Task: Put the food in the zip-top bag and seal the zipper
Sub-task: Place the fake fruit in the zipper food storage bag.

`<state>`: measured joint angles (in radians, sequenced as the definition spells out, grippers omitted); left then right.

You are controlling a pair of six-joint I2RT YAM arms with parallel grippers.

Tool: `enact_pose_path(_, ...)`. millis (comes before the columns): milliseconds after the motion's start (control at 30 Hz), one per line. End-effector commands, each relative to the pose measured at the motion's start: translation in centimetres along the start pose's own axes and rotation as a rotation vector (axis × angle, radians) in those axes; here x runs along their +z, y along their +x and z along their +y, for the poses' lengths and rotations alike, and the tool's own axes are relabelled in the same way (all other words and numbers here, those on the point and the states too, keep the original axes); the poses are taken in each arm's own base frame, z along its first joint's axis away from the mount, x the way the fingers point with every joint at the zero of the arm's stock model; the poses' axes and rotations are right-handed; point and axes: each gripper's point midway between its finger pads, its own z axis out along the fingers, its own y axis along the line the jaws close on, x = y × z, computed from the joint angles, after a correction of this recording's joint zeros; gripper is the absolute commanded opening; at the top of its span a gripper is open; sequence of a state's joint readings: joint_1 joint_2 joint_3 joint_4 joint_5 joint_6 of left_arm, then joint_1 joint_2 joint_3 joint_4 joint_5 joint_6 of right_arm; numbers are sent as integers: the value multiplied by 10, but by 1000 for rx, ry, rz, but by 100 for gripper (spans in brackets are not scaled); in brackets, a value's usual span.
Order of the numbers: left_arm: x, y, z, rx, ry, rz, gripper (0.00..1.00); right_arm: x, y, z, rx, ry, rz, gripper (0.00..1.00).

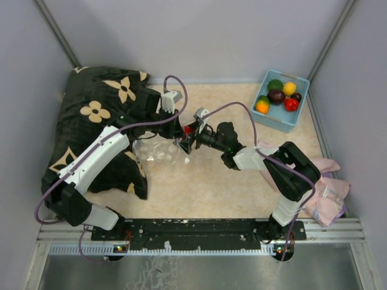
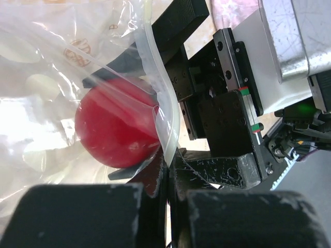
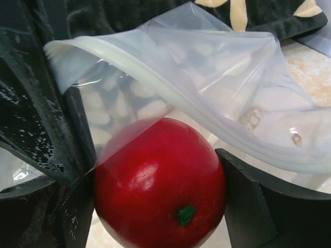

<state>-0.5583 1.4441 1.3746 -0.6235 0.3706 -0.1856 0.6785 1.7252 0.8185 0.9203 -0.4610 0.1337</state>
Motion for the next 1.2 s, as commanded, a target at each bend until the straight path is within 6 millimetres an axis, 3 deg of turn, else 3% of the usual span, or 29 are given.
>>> enact_pose_path(0, 9, -3, -16, -19, 96, -4, 0, -12, -50, 9, -112, -1, -116, 59)
enact_pose_path(233, 18, -4, -71, -57, 287, 5, 0, -53, -27, -5, -188, 133, 130, 64)
enact_pose_path(467, 23, 9, -108, -113, 466, -11, 0, -90, -24, -8, -208, 214, 318, 71)
enact_pose_path(600, 21, 14, -112, -133, 499, -6, 0, -105, -24, -13, -209, 270, 389, 75)
enact_pose_path(733, 25, 17, -99, -136, 424, -30, 0, -113, -34, -12, -197, 297, 394, 83)
enact_pose_path(1167, 26, 14, -73, -128, 306, -14, 0, -114, -41, -16, -161, 327, 463, 86)
